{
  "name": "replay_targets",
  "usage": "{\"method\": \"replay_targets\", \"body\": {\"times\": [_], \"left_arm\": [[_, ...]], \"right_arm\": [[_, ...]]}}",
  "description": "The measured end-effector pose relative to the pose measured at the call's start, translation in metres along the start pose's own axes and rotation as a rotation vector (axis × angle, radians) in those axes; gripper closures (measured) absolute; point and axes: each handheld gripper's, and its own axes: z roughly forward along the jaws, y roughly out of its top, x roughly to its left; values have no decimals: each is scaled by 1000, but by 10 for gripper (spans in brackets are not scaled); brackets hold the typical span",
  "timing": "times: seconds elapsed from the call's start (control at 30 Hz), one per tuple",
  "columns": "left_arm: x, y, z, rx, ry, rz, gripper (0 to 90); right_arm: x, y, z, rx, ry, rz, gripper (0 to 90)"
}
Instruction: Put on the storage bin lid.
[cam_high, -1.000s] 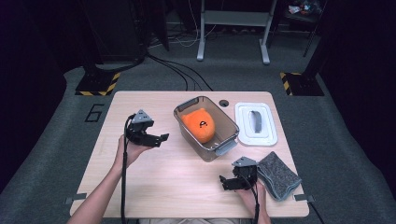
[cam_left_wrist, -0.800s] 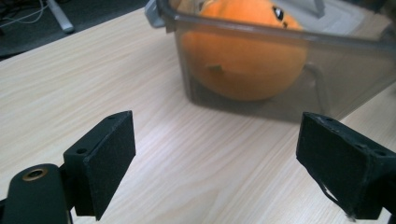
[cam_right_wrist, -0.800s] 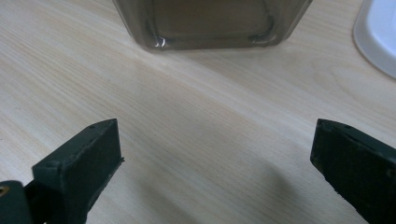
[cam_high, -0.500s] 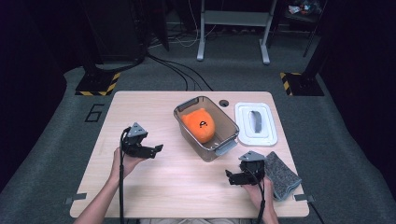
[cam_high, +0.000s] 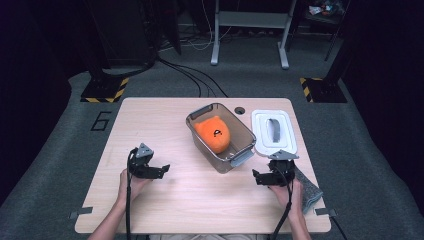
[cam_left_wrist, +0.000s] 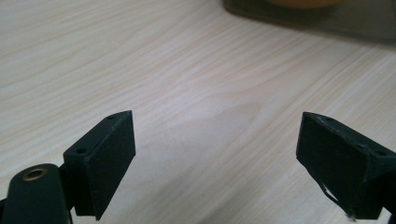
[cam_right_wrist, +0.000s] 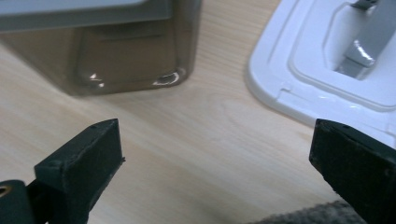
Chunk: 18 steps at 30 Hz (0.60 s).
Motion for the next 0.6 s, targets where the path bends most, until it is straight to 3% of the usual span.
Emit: {"method": "replay_targets", "body": {"times": [0.1, 0.2, 0.33, 0.6], "left_arm": [[2, -6, 5, 7, -11, -36, 115], [2, -8, 6, 1, 1, -36, 116], [1, -15, 12, 28, 20, -15, 115], [4, -19, 16, 35, 12, -32, 115]], "right_arm": [[-11, 4, 2, -10, -16, 28, 20], [-22, 7, 4, -6, -13, 41, 20], [-33, 11, 8, -1, -13, 74, 20], [-56, 26, 17, 2, -31, 92, 21]]}}
